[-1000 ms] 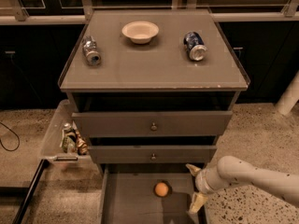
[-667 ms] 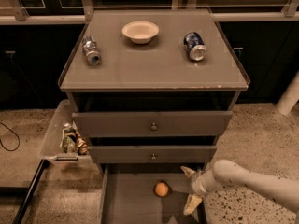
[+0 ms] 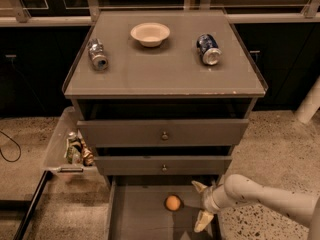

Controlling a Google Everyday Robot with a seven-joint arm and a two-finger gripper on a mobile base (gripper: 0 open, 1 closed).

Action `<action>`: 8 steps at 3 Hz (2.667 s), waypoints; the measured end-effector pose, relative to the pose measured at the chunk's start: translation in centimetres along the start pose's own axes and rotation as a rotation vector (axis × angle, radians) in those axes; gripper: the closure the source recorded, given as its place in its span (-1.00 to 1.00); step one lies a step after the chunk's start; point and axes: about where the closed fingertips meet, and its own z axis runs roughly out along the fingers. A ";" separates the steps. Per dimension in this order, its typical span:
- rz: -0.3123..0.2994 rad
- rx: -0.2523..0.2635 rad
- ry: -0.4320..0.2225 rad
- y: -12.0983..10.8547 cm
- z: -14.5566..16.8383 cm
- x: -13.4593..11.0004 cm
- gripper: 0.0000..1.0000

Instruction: Pick orange from bottom drawer and place on counter

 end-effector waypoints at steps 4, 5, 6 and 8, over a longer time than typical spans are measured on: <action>-0.052 -0.003 -0.148 -0.6 14.1 3.6 -1.00; -0.058 0.001 -0.216 -1.5 15.7 2.7 -1.00; -0.037 -0.002 -0.264 -2.4 17.1 2.5 -1.00; 0.034 -0.007 -0.347 -3.6 18.7 3.1 -1.00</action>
Offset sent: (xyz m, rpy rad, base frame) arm 0.0283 0.0310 -0.1280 0.0727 -0.0708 0.0556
